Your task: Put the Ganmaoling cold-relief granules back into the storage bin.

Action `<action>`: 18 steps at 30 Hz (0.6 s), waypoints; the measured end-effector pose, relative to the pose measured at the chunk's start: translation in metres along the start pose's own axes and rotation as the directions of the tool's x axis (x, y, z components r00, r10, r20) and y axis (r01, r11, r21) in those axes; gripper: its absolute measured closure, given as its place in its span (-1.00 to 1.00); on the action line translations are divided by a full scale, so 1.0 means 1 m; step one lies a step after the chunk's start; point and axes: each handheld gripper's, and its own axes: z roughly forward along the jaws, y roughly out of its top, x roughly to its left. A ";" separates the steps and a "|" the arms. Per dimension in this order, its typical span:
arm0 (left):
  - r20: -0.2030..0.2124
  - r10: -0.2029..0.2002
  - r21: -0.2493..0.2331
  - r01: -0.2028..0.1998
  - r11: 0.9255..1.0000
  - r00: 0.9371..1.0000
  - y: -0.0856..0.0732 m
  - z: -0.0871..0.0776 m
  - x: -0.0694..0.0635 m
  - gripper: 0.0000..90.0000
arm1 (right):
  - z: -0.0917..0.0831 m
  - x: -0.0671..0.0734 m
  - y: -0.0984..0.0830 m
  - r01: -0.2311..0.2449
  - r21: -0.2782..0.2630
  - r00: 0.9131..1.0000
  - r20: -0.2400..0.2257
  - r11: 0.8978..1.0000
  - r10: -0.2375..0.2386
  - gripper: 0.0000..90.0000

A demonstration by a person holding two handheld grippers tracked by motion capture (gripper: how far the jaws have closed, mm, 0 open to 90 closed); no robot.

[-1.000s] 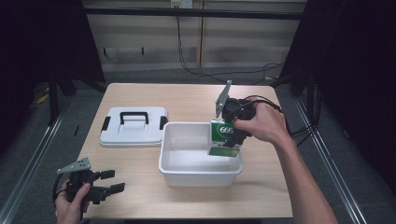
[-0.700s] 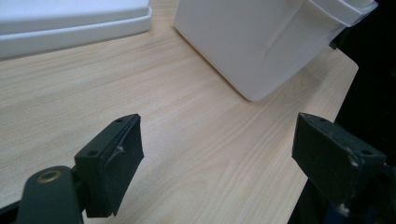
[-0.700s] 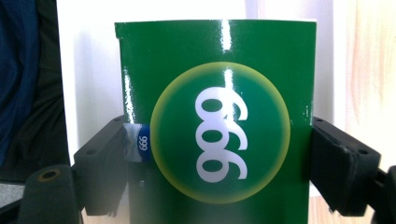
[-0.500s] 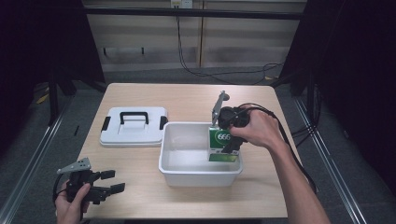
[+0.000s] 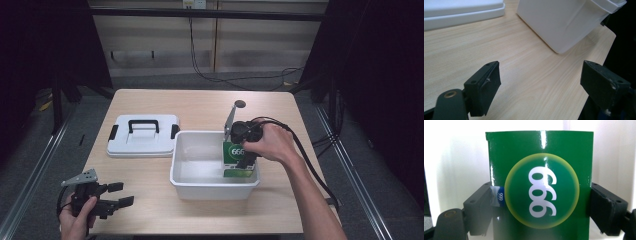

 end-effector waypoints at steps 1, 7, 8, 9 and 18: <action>-0.001 0.001 -0.001 -0.001 1.000 1.000 0.000 0.000 0.000 -0.63 | 0.002 0.000 0.000 0.002 -0.001 1.000 0.001 1.000 -0.002 -0.65; -0.001 0.001 0.001 -0.001 1.000 1.000 0.000 0.000 0.000 -0.63 | 0.011 0.000 -0.002 0.004 0.001 1.000 0.003 1.000 -0.004 -0.65; -0.001 0.000 0.001 0.000 1.000 1.000 0.000 0.000 0.000 -0.63 | 0.012 0.000 -0.002 0.003 0.005 1.000 -0.004 1.000 -0.003 -0.65; -0.002 0.001 0.000 -0.001 1.000 1.000 0.000 0.000 0.000 -0.63 | 0.014 0.000 -0.002 0.008 0.006 1.000 -0.007 1.000 -0.008 -0.65; -0.005 -0.002 -0.005 0.001 1.000 1.000 0.000 -0.001 0.000 -0.63 | 0.029 -0.001 -0.002 -0.011 0.026 1.000 -0.014 1.000 0.011 -0.66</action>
